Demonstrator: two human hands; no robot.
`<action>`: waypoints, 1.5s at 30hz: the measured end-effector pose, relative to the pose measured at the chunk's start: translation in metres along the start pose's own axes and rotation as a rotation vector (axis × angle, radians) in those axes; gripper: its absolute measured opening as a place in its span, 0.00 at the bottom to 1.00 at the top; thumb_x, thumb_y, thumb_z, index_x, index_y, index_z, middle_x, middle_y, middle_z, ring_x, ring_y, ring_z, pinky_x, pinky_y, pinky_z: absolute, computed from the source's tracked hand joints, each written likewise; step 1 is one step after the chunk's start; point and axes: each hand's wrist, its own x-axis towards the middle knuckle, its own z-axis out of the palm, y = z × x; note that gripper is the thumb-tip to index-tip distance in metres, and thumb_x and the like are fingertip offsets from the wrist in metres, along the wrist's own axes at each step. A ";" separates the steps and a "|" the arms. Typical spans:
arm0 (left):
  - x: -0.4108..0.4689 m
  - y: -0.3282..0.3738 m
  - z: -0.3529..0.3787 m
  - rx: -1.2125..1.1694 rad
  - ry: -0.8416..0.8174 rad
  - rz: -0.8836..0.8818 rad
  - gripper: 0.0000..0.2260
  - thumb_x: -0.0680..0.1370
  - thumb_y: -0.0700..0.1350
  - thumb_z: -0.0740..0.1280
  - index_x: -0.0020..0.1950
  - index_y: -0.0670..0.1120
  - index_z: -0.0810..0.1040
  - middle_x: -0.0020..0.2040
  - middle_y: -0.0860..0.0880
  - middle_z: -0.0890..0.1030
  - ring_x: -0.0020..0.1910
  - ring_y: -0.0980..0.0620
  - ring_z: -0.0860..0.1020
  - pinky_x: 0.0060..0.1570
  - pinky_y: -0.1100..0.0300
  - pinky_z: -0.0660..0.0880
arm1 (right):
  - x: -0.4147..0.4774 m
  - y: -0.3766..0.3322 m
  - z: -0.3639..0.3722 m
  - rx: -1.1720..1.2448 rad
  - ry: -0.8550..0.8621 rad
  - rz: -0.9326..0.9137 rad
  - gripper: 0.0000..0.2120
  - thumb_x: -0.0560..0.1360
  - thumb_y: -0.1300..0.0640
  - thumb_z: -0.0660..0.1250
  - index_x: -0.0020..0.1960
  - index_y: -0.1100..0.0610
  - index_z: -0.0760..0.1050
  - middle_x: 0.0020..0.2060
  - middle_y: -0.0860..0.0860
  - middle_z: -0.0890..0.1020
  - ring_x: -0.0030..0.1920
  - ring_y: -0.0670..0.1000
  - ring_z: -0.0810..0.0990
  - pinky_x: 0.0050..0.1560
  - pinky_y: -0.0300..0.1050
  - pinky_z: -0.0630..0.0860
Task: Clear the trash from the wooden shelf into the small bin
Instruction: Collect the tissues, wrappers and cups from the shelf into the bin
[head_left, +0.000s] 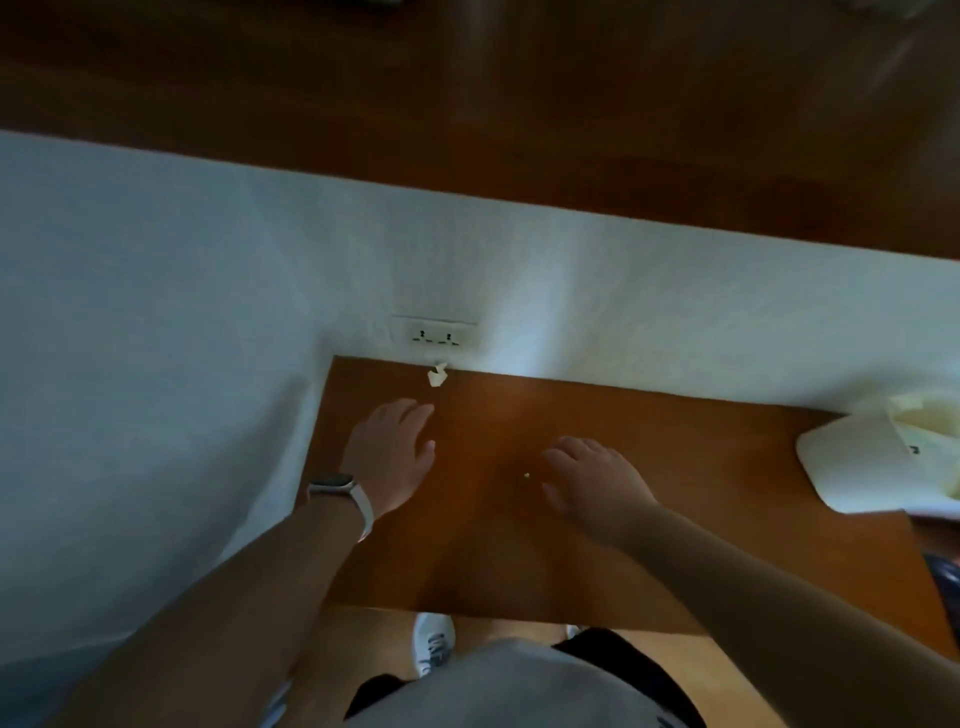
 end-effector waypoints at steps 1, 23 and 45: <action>0.005 -0.002 0.002 -0.019 -0.006 0.005 0.22 0.80 0.51 0.61 0.74 0.49 0.66 0.72 0.48 0.69 0.70 0.48 0.68 0.65 0.52 0.69 | 0.003 -0.003 0.004 0.013 -0.020 0.016 0.19 0.80 0.47 0.58 0.70 0.51 0.67 0.69 0.49 0.70 0.69 0.53 0.68 0.67 0.50 0.67; 0.078 -0.014 0.045 0.049 -0.105 0.011 0.26 0.78 0.45 0.64 0.75 0.50 0.60 0.74 0.47 0.64 0.68 0.42 0.68 0.61 0.45 0.70 | 0.048 0.010 0.076 0.315 0.032 0.127 0.12 0.80 0.54 0.61 0.61 0.55 0.76 0.56 0.51 0.75 0.59 0.53 0.72 0.61 0.45 0.68; 0.057 0.003 0.062 -0.052 0.049 0.057 0.09 0.77 0.47 0.68 0.56 0.47 0.77 0.50 0.47 0.79 0.48 0.45 0.76 0.46 0.51 0.73 | 0.053 0.022 0.086 0.417 0.090 0.067 0.09 0.79 0.59 0.63 0.56 0.58 0.79 0.52 0.53 0.77 0.51 0.53 0.76 0.55 0.49 0.74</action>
